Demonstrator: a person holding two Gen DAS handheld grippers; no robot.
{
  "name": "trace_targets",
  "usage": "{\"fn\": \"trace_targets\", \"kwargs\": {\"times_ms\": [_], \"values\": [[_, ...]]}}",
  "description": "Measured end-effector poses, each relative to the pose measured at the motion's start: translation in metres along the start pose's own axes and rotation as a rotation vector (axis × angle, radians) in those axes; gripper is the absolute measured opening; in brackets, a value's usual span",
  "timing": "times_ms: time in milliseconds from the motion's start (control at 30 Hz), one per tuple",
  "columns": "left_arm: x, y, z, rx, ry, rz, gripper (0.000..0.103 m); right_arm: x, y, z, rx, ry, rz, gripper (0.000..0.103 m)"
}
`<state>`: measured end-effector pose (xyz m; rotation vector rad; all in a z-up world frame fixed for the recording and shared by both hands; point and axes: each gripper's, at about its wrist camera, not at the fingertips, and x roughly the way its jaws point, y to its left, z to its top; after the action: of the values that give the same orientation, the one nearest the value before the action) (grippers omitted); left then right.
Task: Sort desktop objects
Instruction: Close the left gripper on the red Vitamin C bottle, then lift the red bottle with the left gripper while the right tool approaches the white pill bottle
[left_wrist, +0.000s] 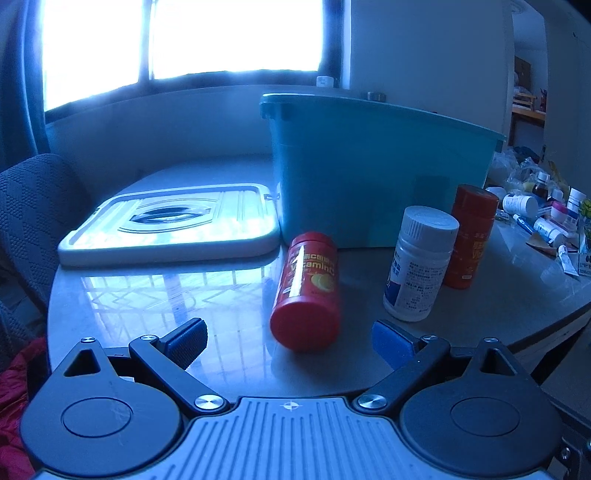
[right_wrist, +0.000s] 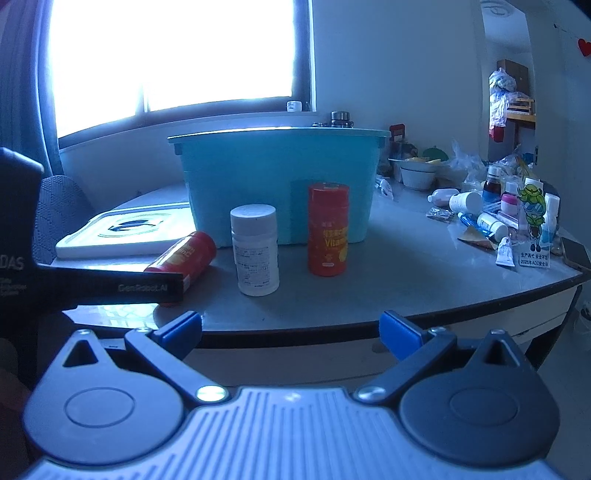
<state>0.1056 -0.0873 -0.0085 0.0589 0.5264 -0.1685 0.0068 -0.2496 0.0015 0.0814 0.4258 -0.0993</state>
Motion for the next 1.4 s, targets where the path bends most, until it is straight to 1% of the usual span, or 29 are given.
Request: {"fn": "trace_targets", "kwargs": {"times_ms": [233, 400, 733, 800, 867, 933, 967, 1000, 1100, 1267, 1400], "values": [[0.023, -0.006, 0.005, 0.006, 0.014, -0.011, 0.097, 0.008, -0.003, -0.002, 0.012, 0.026, -0.014, 0.103], [0.036, -0.008, 0.006, 0.002, 0.023, -0.02, 0.096, 0.011, -0.002, -0.003, 0.004, 0.029, -0.02, 0.103], [0.061, -0.008, 0.01, -0.014, 0.032, -0.018, 0.096, 0.019, 0.002, -0.004, 0.016, 0.047, -0.035, 0.103], [0.065, -0.008, 0.012, -0.017, 0.042, -0.023, 0.084, 0.02, 0.003, -0.004, 0.016, 0.05, -0.034, 0.103], [0.07, -0.008, 0.012, -0.015, 0.054, -0.03, 0.081, 0.021, 0.004, -0.004, 0.015, 0.048, -0.034, 0.103], [0.073, -0.009, 0.012, -0.005, 0.056, -0.027, 0.072, 0.023, 0.004, -0.004, 0.011, 0.049, -0.033, 0.103], [0.074, -0.011, 0.012, 0.007, 0.052, -0.018, 0.055, 0.024, 0.005, -0.004, 0.007, 0.05, -0.031, 0.103], [0.074, -0.012, 0.012, 0.017, 0.052, -0.011, 0.051, 0.025, 0.005, -0.004, 0.001, 0.051, -0.029, 0.103], [0.074, -0.008, 0.014, 0.01, 0.054, -0.027, 0.051, 0.028, 0.005, -0.004, -0.001, 0.053, -0.022, 0.103], [0.07, -0.001, 0.013, -0.007, 0.054, -0.023, 0.051, 0.032, 0.004, -0.003, 0.004, 0.051, -0.011, 0.103], [0.062, 0.005, 0.015, 0.008, 0.04, -0.019, 0.051, 0.035, 0.006, -0.002, 0.005, 0.036, -0.003, 0.103]]}}
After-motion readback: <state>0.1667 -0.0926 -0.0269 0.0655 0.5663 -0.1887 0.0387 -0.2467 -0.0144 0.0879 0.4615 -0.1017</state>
